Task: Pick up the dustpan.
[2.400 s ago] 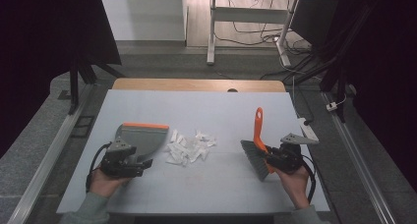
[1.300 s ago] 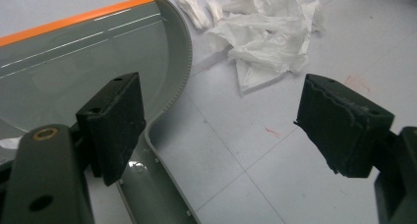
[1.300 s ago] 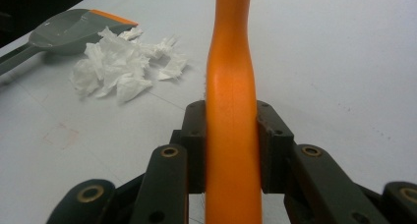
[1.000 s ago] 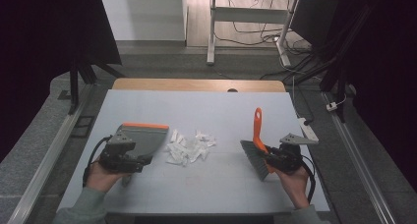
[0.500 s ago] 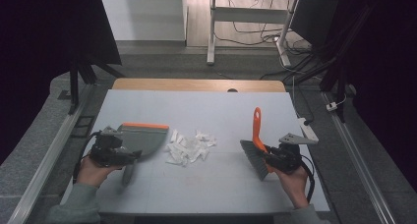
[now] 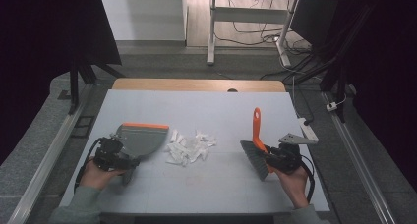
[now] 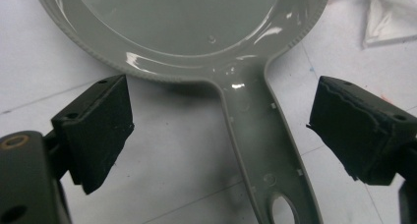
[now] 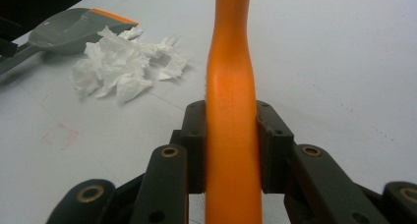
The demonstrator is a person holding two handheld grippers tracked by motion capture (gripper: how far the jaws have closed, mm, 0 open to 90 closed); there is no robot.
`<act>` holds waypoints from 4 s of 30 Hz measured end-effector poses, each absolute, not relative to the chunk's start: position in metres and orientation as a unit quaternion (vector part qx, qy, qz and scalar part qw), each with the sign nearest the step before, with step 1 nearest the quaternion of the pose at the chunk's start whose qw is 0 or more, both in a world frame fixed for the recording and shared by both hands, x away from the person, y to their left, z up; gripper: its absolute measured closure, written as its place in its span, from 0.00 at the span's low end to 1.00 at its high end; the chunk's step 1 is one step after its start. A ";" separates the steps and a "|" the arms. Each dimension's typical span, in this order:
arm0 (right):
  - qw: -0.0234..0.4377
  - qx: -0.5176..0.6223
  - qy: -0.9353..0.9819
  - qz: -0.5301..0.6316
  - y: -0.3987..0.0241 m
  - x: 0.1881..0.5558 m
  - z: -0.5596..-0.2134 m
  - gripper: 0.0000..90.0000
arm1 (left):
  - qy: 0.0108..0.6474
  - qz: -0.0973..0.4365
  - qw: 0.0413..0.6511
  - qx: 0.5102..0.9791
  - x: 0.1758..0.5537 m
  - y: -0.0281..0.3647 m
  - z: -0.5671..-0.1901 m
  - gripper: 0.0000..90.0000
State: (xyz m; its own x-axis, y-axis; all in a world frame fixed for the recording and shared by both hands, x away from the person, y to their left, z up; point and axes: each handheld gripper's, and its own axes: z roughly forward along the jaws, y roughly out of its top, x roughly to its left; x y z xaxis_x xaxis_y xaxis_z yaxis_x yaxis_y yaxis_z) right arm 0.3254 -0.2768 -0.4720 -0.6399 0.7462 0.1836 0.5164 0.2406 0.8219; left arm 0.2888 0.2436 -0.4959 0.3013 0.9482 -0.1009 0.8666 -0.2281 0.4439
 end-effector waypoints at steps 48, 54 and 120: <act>0.129 0.411 0.777 0.459 -0.276 0.325 -0.473 0.78 | 0.623 0.085 0.252 0.736 0.297 0.247 -0.522 0.68; 0.130 0.412 0.777 0.458 -0.276 0.326 -0.473 0.78 | 0.620 0.086 0.255 0.737 0.297 0.249 -0.522 0.68; 0.150 0.401 0.767 0.478 -0.277 0.322 -0.468 0.79 | 0.499 0.108 0.379 0.772 0.267 0.305 -0.491 0.69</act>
State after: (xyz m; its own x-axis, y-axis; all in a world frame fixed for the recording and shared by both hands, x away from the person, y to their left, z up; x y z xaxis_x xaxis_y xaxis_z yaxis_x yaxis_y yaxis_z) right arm 0.3217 -0.2773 -0.4683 -0.6329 0.7589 0.1532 0.4710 0.2204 0.8541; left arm 0.2665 0.3049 -0.4906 0.4788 0.8522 -0.2110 0.6884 -0.2153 0.6926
